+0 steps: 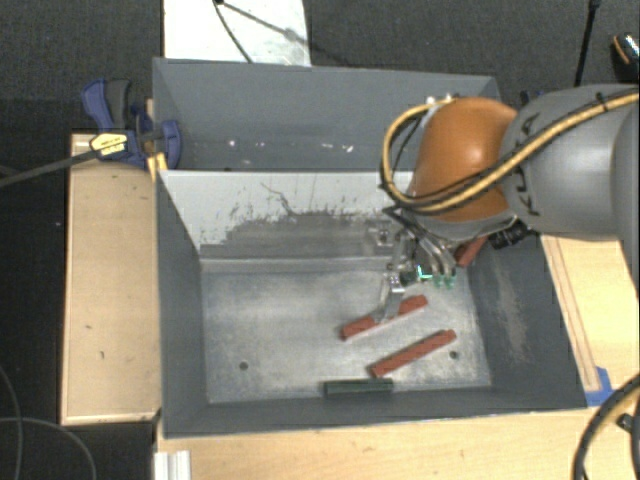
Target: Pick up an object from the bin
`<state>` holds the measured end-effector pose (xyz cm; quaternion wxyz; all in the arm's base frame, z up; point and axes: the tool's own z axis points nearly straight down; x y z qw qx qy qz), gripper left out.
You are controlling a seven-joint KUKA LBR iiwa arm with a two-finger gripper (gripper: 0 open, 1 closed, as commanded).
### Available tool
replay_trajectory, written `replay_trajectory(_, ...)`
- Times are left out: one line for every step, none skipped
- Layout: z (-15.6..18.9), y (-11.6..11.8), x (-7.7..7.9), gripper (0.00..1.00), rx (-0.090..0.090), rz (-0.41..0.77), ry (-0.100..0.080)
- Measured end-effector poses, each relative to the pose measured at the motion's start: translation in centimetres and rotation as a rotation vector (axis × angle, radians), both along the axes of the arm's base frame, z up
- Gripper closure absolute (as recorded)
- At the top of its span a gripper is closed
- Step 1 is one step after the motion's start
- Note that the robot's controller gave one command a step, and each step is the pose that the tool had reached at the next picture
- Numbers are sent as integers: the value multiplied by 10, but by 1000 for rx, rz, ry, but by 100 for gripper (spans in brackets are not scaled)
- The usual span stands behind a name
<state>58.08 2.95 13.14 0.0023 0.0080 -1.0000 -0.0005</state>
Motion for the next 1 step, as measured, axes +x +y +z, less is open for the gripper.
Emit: replay_trajectory(-62,-31,-24,0,0,261,-2)
